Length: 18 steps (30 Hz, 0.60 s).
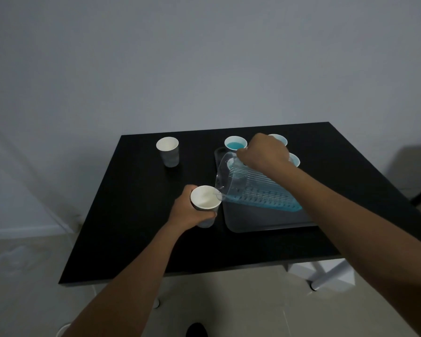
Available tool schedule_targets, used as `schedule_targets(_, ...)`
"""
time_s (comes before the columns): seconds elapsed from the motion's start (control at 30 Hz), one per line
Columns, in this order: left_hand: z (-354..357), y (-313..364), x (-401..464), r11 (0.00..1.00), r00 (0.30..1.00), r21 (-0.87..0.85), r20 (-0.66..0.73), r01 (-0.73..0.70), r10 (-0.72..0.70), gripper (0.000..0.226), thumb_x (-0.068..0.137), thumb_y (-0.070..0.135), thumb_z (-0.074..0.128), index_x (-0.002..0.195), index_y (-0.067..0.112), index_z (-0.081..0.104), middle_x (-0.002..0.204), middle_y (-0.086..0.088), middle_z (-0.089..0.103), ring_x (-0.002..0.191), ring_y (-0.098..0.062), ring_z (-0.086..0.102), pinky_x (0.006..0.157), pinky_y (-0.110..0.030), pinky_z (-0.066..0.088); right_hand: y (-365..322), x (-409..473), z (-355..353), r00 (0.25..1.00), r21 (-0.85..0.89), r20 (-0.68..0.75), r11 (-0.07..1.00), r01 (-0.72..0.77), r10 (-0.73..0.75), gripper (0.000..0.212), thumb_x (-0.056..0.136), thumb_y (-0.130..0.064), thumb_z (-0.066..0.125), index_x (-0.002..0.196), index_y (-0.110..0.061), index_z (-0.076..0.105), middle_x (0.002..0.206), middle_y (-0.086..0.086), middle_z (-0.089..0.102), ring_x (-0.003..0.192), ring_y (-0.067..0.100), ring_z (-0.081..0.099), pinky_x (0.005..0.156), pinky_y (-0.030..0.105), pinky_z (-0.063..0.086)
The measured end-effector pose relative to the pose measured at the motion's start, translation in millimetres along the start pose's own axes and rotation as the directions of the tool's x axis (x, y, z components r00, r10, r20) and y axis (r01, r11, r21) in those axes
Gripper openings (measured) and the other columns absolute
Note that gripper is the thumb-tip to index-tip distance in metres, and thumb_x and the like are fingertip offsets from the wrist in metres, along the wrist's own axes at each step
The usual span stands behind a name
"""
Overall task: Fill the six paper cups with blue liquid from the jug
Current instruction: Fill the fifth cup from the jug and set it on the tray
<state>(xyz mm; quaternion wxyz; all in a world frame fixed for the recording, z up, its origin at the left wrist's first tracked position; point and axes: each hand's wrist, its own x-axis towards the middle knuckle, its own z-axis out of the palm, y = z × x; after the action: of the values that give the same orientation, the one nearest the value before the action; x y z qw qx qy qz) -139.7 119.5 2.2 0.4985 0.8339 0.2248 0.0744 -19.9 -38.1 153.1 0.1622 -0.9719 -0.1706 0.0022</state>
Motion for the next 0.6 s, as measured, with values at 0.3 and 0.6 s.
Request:
schedule_targets(0.3,1.8,4.1,1.1,1.000,1.000,0.011,0.006,-0.007,0.006,0.068,0.053,0.029,0.090,0.108,0.032,0.050,0.105,0.014,0.060,0.098,-0.007,0.059,0.081,-0.028,0.051,-4.9,-1.3,-3.9,1.000,-0.055,-0.010,0.998,0.023,-0.023,0.030,0.088,-0.038,0.056,0.098,-0.009,0.059,0.083,0.005,0.058,0.077,0.023,0.056,0.066,0.032,0.040)
schedule_targets(0.6,0.2,0.1,-0.4,1.000,1.000,0.008,0.000,0.000,0.000,0.068,0.053,0.030,0.090,0.108,0.032,0.051,0.105,0.013,0.062,0.098,-0.008,0.060,0.080,-0.030,0.052,-7.9,-0.9,-7.4,0.999,-0.080,-0.007,0.996,0.042,-0.042,0.029,0.089,-0.038,0.055,0.095,-0.010,0.058,0.082,0.005,0.057,0.076,0.023,0.055,0.066,0.032,0.039)
